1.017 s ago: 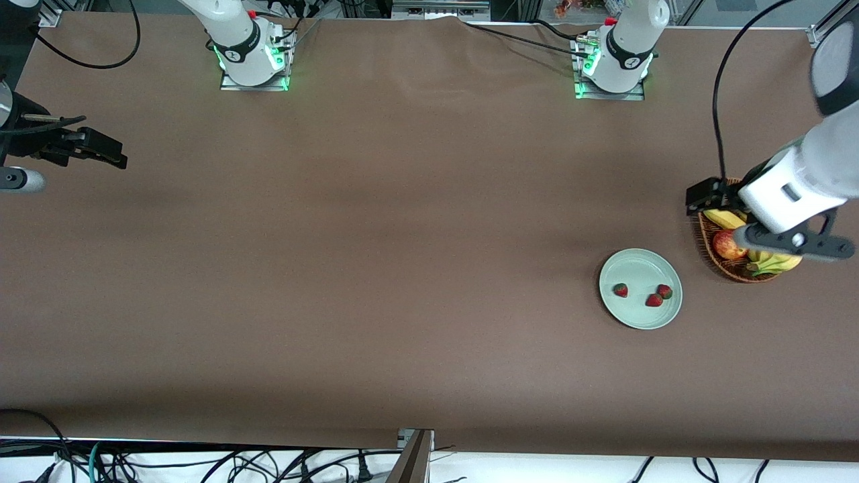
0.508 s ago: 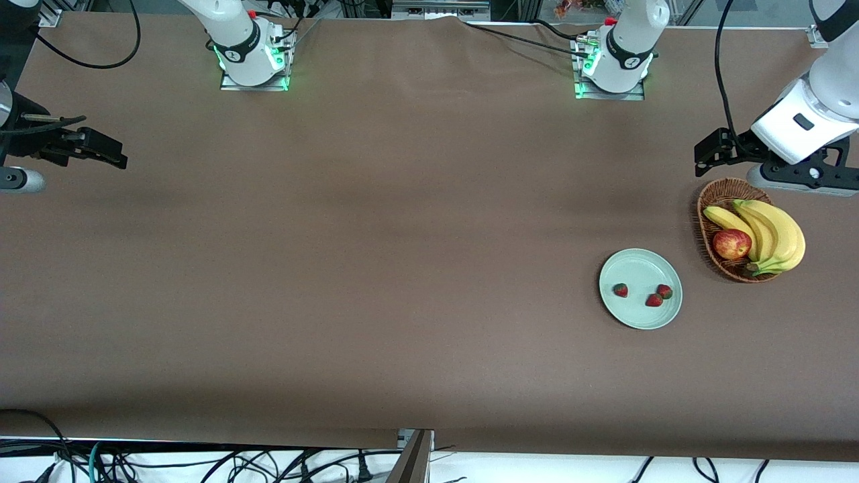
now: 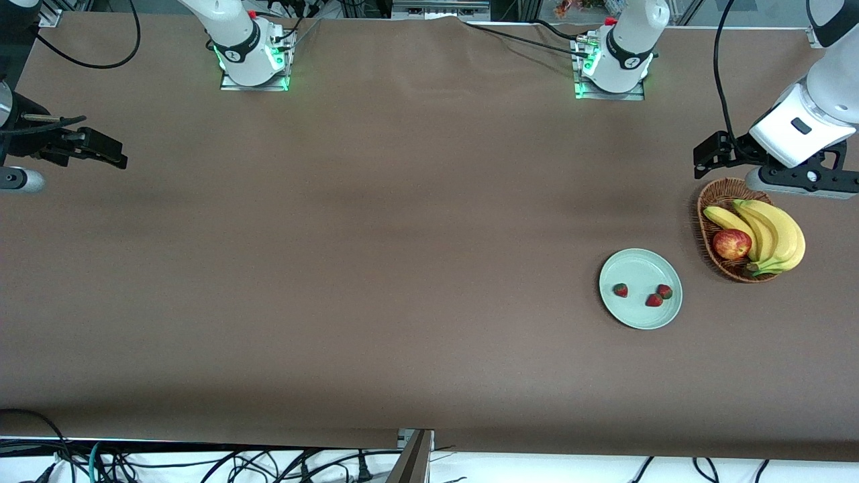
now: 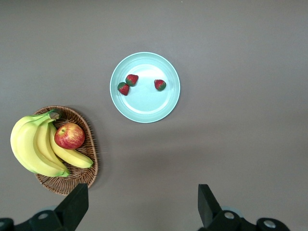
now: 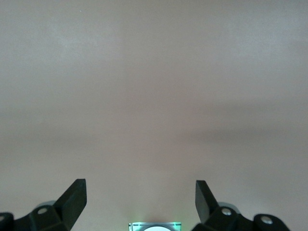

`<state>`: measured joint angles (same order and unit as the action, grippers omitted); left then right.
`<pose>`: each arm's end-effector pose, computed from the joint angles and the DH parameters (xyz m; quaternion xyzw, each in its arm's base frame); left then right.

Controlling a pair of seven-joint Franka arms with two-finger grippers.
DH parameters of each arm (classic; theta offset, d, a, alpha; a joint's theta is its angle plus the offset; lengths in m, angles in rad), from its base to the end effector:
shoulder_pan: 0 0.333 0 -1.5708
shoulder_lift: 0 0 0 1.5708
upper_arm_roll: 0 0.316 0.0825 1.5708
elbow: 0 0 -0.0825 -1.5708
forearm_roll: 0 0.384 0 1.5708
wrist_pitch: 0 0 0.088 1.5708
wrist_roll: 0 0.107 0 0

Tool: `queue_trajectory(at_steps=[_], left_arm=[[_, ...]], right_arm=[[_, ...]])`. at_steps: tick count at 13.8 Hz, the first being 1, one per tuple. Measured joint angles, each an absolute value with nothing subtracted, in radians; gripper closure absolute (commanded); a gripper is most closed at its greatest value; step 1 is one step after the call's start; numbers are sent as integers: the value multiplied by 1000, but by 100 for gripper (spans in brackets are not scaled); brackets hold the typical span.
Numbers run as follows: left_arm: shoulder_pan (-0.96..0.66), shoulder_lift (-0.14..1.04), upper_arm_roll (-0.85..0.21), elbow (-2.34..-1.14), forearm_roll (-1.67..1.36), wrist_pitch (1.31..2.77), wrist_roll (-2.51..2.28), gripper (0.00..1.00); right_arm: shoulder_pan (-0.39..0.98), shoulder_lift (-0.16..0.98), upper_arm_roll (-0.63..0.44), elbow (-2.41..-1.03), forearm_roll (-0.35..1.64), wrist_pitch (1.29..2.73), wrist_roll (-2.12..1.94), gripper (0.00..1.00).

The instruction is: Collect all strawberries into plate

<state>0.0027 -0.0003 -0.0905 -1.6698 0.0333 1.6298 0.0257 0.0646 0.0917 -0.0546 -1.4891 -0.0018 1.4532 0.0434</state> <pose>0.5545 -0.0454 0.5829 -0.9980 0.0580 0.0193 0.0172 0.5695 0.0070 0.6015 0.9978 -0.0168 -0.0636 0.0051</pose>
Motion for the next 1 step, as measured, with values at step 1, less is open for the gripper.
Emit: queue_trajectory(at_steps=[1], left_arm=[[3, 0, -91, -1670, 33, 1630, 26, 0]], right_arm=[[65, 92, -55, -1489, -2, 1453, 43, 0]])
